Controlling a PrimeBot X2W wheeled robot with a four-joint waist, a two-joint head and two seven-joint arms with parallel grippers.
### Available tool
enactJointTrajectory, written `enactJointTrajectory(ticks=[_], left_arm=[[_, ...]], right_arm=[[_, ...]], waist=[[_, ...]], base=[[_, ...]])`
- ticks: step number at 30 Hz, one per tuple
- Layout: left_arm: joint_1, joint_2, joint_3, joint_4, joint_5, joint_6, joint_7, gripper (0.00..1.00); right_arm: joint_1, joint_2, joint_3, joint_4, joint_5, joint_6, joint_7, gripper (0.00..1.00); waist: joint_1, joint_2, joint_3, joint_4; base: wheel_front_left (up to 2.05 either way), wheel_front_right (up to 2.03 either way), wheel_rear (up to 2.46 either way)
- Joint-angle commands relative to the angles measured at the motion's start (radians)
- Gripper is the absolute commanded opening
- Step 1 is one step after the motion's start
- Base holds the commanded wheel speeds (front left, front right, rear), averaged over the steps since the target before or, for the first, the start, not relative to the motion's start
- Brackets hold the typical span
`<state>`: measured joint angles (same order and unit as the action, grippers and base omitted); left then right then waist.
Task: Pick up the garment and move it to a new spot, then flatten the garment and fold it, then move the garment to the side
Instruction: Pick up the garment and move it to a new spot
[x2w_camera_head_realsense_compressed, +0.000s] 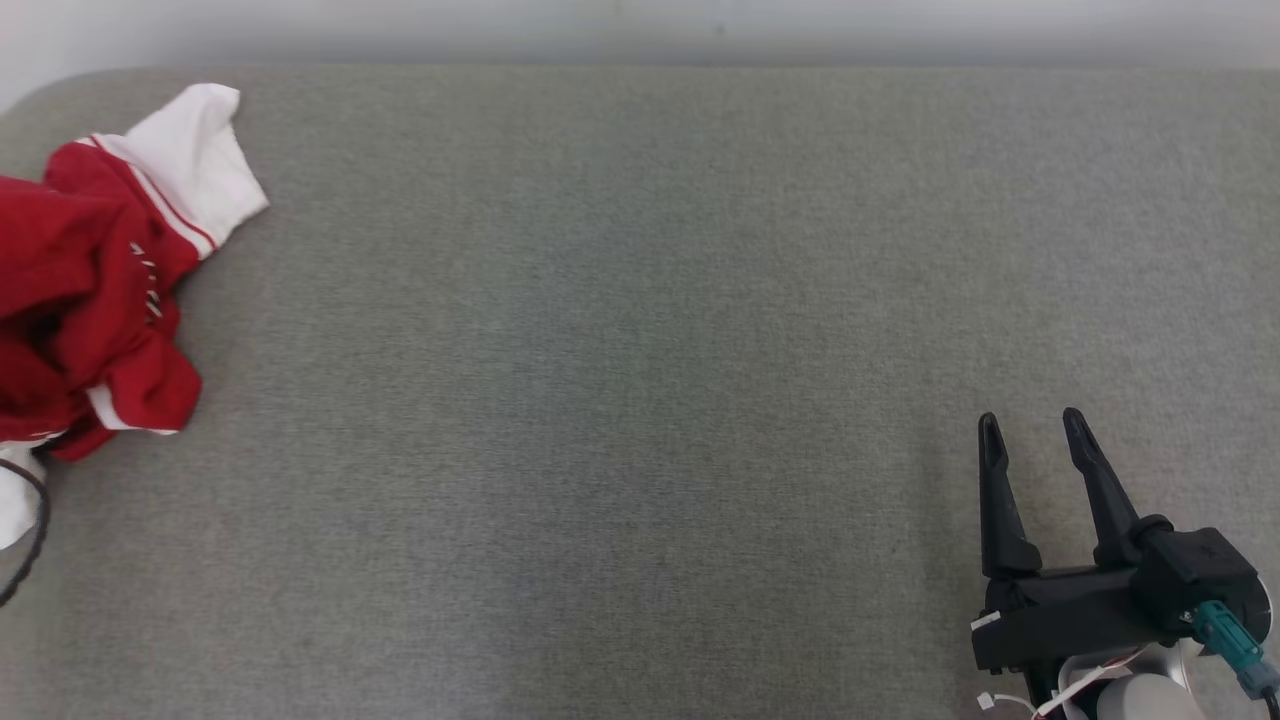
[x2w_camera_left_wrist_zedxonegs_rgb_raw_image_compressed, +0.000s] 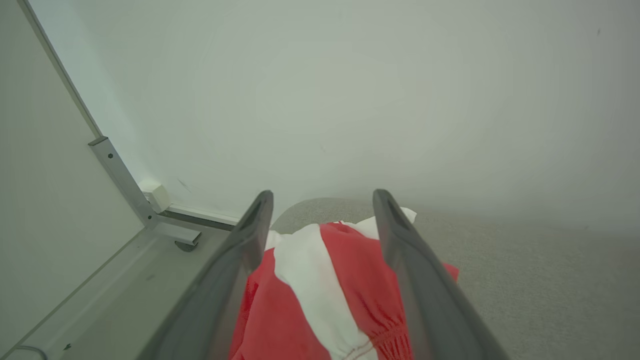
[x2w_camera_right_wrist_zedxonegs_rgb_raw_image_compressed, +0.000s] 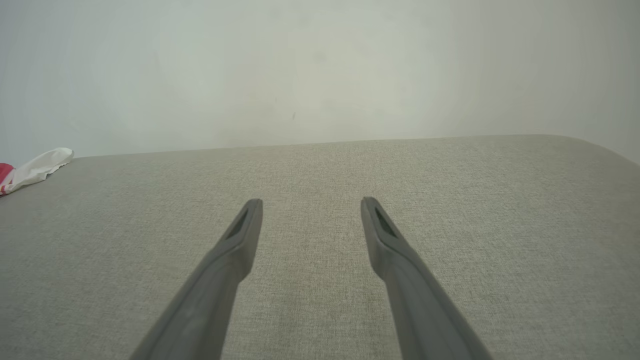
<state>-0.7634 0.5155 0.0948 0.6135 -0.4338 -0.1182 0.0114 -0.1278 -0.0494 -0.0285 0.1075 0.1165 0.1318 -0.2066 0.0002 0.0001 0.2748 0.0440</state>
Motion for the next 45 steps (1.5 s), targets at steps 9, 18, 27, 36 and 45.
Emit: enactJointTrajectory(ticks=[9,18,27,36,45], left_arm=[[-0.078,0.017,-0.048,0.243,-0.02,-0.009,0.098,1.0],[-0.11,-0.003,-0.09,0.451,-0.031,-0.013,0.165,0.54],[-0.169,-0.008,-0.126,0.49,-0.036,-0.011,0.091,0.0],[-0.242,0.017,-0.207,0.353,-0.066,-0.012,-0.08,0.0],[-0.343,0.027,-0.306,0.123,-0.091,-0.012,-0.141,0.0]], right_arm=[[-0.018,-0.002,0.006,-0.02,-0.013,-0.002,0.01,1.0],[-0.022,-0.002,0.016,-0.03,-0.017,-0.002,0.02,1.0],[-0.009,-0.002,0.011,-0.034,-0.021,-0.002,0.027,1.0],[0.009,-0.002,0.015,-0.002,0.012,-0.002,0.008,1.0],[0.023,-0.002,0.029,0.047,0.056,-0.002,-0.024,1.0]], waist=[[-0.0002,-0.0001,0.049,-0.047],[-0.0002,-0.0001,0.04,-0.055],[-0.0002,-0.0001,0.01,-0.038],[-0.0002,-0.0001,-0.058,-0.02],[-0.0002,-0.0001,-0.114,-0.05]], base=[[0.0,0.0,0.0],[0.0,0.0,0.0],[0.0,0.0,0.0],[0.0,0.0,0.0],[0.0,0.0,0.0]])
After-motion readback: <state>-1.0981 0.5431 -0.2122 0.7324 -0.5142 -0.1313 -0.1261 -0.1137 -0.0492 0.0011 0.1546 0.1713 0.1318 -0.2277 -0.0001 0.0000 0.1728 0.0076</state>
